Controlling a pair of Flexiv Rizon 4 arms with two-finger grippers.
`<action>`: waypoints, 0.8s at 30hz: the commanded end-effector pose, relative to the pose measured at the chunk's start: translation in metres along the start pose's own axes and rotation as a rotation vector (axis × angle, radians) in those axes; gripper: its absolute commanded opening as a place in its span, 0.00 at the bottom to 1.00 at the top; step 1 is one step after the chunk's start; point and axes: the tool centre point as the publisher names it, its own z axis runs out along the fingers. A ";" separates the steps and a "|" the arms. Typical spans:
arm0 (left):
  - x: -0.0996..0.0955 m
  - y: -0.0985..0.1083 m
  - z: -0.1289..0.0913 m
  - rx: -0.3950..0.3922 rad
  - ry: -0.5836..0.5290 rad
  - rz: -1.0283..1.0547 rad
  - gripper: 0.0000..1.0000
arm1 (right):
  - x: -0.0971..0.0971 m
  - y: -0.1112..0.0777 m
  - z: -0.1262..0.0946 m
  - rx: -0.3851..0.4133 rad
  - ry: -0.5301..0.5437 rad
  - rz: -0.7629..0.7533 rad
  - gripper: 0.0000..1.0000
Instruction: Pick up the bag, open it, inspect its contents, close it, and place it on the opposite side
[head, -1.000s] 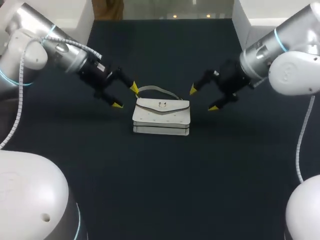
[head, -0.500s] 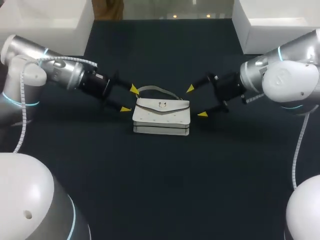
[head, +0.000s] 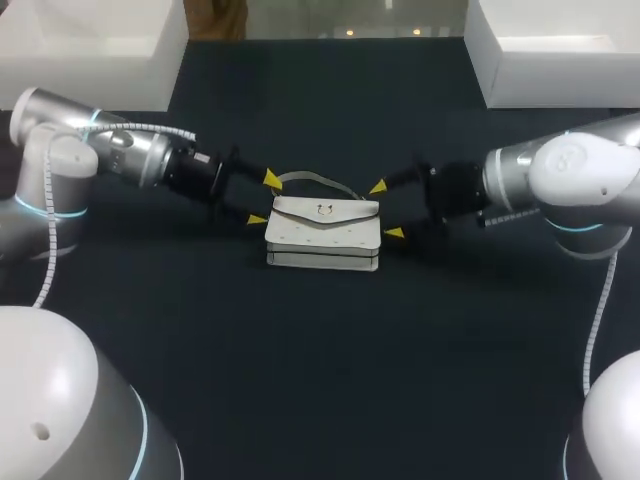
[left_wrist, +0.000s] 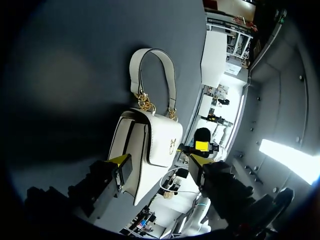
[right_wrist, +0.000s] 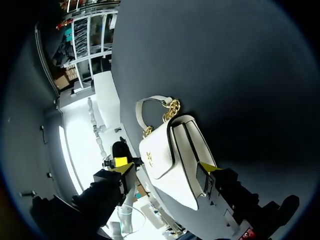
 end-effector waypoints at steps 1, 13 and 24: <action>0.000 -0.006 0.002 -0.026 0.006 0.013 0.78 | -0.002 0.004 0.001 0.042 0.040 -0.048 0.71; 0.000 -0.012 0.013 -0.027 -0.008 0.085 0.66 | -0.007 0.005 0.017 0.085 0.034 -0.209 0.55; -0.004 -0.019 0.019 -0.019 -0.014 0.120 0.63 | -0.007 0.005 0.024 0.131 0.057 -0.318 0.63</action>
